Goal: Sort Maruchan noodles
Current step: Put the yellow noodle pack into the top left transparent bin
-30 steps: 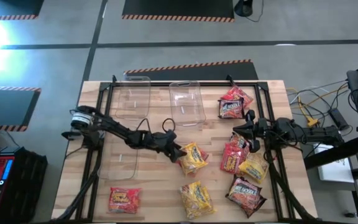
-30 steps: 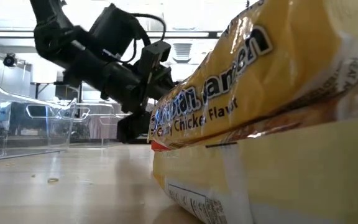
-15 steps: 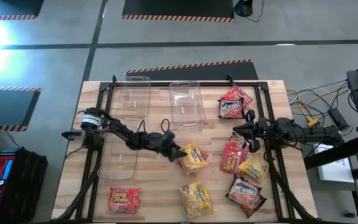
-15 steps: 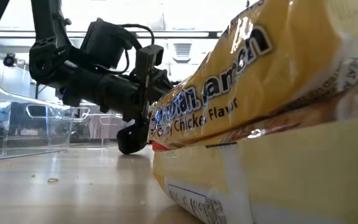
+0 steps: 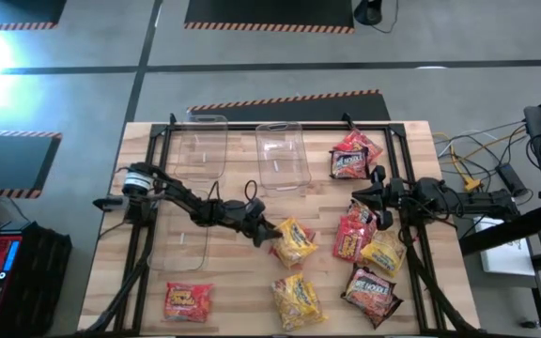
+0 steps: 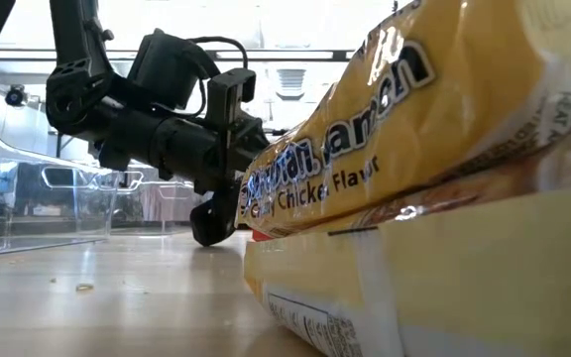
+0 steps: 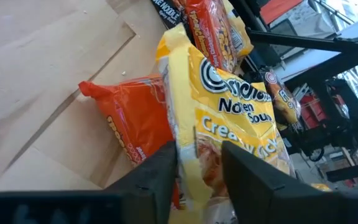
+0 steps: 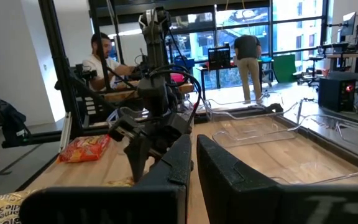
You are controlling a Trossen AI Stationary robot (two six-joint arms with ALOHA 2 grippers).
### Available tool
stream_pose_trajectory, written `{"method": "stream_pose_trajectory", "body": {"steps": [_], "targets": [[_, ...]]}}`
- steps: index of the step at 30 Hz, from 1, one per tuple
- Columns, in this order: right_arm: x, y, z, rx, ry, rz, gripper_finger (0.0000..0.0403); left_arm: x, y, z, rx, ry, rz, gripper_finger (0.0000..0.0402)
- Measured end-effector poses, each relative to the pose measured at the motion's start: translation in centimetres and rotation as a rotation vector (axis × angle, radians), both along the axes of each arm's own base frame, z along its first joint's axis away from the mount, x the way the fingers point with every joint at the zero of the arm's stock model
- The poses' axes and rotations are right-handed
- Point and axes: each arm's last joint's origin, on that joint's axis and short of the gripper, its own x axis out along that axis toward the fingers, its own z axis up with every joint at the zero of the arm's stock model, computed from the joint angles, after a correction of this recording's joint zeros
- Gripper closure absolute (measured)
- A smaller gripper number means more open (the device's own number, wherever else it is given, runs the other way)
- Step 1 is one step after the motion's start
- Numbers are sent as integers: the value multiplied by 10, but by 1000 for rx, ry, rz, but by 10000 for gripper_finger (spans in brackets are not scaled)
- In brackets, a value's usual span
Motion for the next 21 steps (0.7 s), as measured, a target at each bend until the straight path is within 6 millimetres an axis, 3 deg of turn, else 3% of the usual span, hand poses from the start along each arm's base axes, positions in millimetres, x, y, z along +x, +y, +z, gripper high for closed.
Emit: {"method": "stream_pose_trajectory", "body": {"steps": [9,21], "targets": [[0,0,0,0,0,0,385,0,0,0,5,-1,-4,393],[0,0,0,0,0,0,385,2,-1,10,-19,-108,-44,401]]}}
